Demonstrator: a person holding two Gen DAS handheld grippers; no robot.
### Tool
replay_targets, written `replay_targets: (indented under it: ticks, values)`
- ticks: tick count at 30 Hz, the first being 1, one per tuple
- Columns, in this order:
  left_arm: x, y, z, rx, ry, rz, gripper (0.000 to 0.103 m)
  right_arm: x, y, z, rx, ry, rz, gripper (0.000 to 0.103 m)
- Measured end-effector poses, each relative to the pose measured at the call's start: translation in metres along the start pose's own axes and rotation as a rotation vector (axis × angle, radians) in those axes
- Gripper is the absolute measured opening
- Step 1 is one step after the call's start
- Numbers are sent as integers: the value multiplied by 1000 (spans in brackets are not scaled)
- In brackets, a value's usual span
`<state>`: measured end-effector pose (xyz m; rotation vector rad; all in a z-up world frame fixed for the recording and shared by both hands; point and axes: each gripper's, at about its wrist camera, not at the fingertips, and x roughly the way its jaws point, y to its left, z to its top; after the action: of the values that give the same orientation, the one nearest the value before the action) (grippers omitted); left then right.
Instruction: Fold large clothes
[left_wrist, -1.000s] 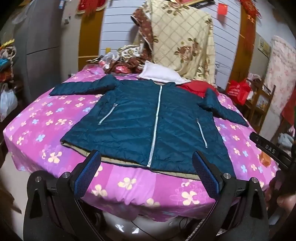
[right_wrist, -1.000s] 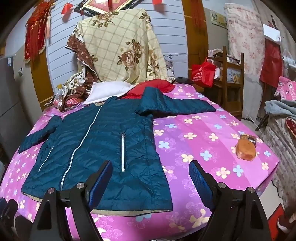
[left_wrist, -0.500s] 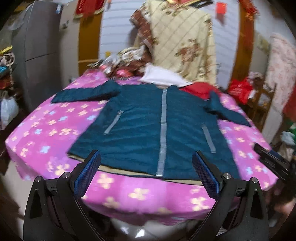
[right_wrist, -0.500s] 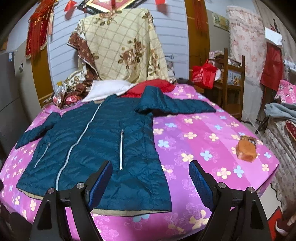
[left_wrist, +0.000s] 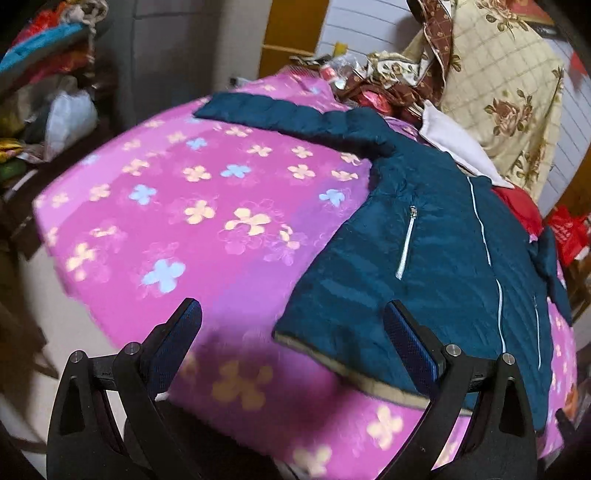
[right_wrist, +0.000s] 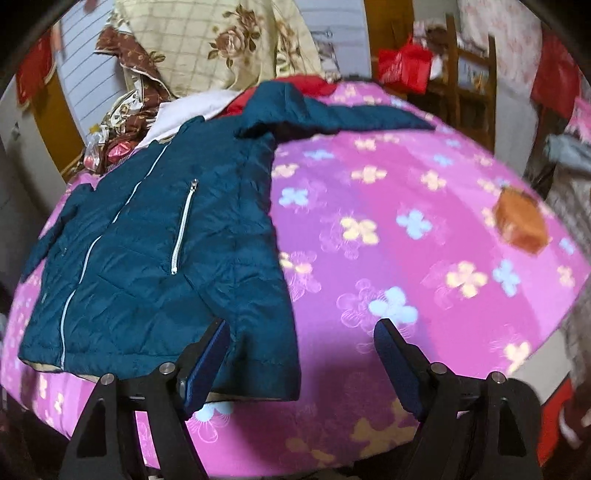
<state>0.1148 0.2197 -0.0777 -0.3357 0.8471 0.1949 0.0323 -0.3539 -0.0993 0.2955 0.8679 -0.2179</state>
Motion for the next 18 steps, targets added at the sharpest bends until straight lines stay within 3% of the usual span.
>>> replay_targets:
  ticks: [5,8,11,12,13,16,17,18]
  values:
    - [39,-4,12,26,84,-73,99,30,-3,-3,25,81,78,80]
    - [58,-10,13,36,126,-126,99,33,1,-1,18,69,102,79]
    - [72,-16,12,30,167,-170,99,36,7,0,3,61,131,70]
    - [74,-19,16,24,186,-178,93,37,9,1,-2,61,138,61]
    - [74,-23,16,35,180,-164,85,37,11,1,-7,61,152,44]
    - [70,-38,15,100,201,-117,46,38,16,1,-3,79,195,21]
    - [66,-42,15,110,198,-110,41,37,18,2,-1,78,206,18]
    - [61,-46,14,114,206,-122,26,35,19,3,2,79,215,12]
